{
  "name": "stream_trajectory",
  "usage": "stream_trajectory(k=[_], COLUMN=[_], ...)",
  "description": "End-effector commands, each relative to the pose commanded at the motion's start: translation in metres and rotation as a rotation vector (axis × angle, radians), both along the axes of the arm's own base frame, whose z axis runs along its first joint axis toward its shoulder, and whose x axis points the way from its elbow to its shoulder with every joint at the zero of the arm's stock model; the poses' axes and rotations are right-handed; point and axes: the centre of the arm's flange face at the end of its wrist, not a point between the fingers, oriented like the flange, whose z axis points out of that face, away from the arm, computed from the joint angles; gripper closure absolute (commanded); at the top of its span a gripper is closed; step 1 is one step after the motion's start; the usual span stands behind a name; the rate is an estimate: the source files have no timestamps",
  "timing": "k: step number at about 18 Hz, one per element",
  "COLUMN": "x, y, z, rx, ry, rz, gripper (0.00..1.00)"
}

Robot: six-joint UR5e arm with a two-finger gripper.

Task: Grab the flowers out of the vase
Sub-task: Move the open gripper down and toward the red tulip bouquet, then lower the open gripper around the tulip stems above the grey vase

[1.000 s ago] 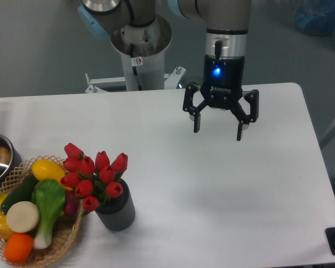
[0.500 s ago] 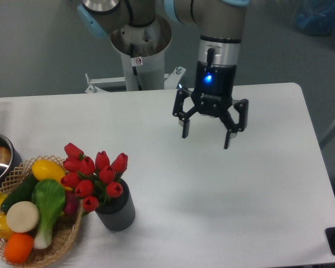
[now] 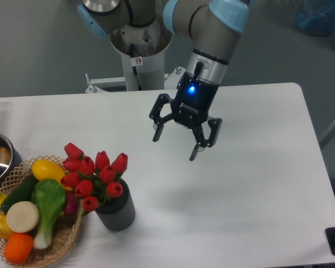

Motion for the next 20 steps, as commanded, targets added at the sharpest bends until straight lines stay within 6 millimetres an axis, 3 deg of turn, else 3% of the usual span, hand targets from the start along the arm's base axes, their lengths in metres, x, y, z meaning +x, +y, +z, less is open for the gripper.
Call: stream_trajectory(k=[9, 20], x=[0.005, 0.000], y=[0.018, 0.039], z=[-0.031, -0.046], rx=[0.106, 0.132], ry=[-0.112, -0.161], rz=[-0.086, -0.121], gripper=[0.00, 0.00])
